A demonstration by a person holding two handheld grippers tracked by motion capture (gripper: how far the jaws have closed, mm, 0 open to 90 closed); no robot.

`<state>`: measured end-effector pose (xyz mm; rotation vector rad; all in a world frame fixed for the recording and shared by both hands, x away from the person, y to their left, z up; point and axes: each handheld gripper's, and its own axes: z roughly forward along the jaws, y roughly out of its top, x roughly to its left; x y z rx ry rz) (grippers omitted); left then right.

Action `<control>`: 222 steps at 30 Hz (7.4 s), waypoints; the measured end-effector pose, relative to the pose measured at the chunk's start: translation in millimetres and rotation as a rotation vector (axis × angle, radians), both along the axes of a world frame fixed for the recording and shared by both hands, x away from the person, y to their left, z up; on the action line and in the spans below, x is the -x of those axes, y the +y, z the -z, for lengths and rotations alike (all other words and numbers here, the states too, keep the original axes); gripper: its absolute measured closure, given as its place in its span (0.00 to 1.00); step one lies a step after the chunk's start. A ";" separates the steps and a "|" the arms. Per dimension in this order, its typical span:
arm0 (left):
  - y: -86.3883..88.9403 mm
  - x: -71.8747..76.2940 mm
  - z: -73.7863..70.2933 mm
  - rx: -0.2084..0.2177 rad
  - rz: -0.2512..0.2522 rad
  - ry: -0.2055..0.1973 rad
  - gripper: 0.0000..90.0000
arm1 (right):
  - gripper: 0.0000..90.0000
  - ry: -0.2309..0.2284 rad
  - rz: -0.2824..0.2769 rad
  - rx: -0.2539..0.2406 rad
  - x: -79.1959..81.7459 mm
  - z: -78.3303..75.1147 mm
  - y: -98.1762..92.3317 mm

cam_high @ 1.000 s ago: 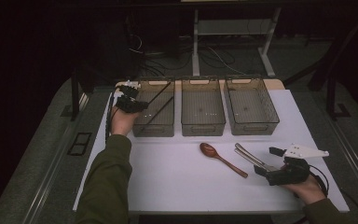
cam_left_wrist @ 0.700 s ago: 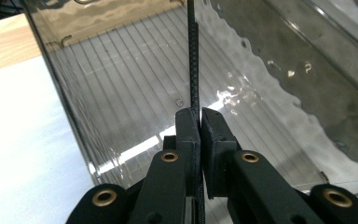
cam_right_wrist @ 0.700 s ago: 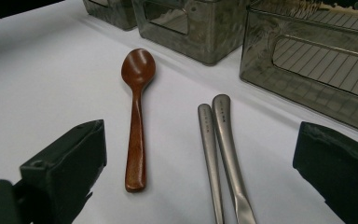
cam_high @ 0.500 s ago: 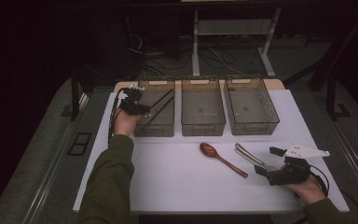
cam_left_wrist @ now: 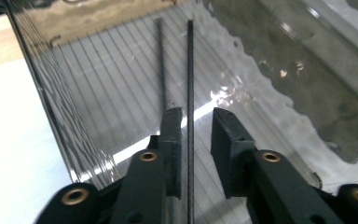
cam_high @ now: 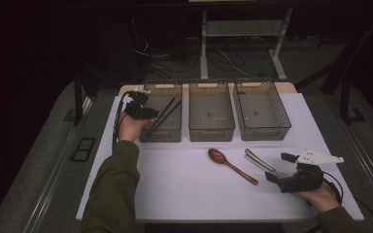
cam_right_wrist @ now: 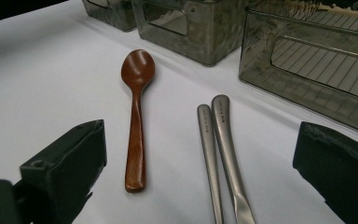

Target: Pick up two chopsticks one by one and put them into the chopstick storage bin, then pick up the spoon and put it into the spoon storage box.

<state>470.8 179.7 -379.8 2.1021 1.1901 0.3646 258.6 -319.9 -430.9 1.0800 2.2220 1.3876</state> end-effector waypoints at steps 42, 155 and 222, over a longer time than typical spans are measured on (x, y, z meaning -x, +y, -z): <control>-14.9 145.4 13.9 0.239 0.338 -0.209 0.31 | 0.02 0.001 0.005 -0.002 2.3 -0.7 -0.1; -22.2 194.7 57.6 0.256 0.389 -0.133 0.00 | 0.37 0.154 -0.197 0.082 -59.1 -24.0 94.3; -22.2 194.4 58.4 0.230 0.403 -0.137 0.00 | 0.72 0.199 -0.326 0.296 -90.0 13.6 152.8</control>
